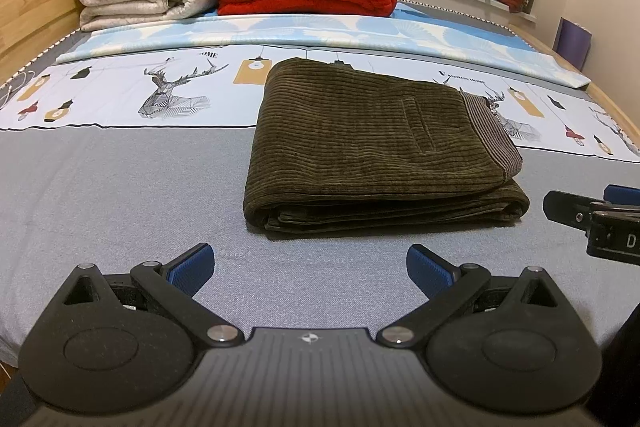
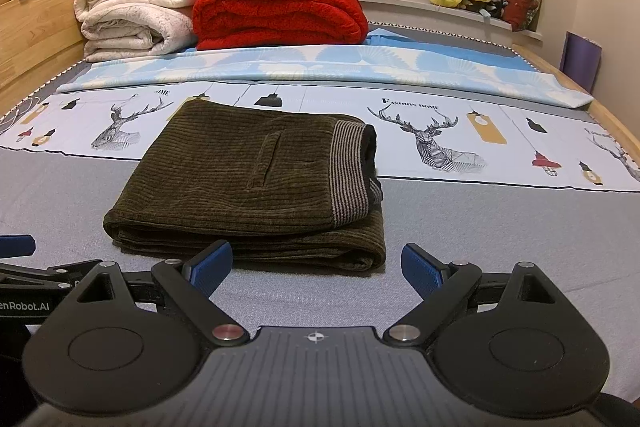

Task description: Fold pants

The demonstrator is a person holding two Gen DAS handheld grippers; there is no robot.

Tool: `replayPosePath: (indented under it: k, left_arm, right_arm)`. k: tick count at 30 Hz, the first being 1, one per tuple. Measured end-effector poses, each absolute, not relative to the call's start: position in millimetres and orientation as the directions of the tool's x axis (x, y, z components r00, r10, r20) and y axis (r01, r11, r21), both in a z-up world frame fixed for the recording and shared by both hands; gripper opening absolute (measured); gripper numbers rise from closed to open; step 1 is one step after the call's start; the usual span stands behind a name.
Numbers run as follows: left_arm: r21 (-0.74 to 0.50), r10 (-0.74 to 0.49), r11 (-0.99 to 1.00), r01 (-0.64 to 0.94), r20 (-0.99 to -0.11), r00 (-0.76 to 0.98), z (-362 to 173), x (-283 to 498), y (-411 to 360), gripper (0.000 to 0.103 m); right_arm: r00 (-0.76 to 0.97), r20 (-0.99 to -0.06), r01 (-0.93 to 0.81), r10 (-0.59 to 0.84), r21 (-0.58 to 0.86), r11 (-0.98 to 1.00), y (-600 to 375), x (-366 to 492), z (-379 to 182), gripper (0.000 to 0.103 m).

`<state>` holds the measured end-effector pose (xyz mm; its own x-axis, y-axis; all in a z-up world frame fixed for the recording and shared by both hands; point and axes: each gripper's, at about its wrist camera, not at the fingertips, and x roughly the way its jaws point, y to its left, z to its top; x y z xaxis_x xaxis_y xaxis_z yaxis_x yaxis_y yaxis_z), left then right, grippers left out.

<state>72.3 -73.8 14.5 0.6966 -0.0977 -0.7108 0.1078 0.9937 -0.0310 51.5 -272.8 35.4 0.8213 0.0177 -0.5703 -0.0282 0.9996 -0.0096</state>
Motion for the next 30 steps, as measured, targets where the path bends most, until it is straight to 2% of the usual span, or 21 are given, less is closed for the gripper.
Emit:
replayPosePath:
  k: [30]
  left_arm:
    - [-0.033,-0.108,0.992,0.12,-0.712,0.694,12.0,72.8,-70.6,0.102]
  right_arm:
    - [0.812,-0.584,-0.033,0.02,-0.01,0.999,-271.5,53.9,32.1,0.092]
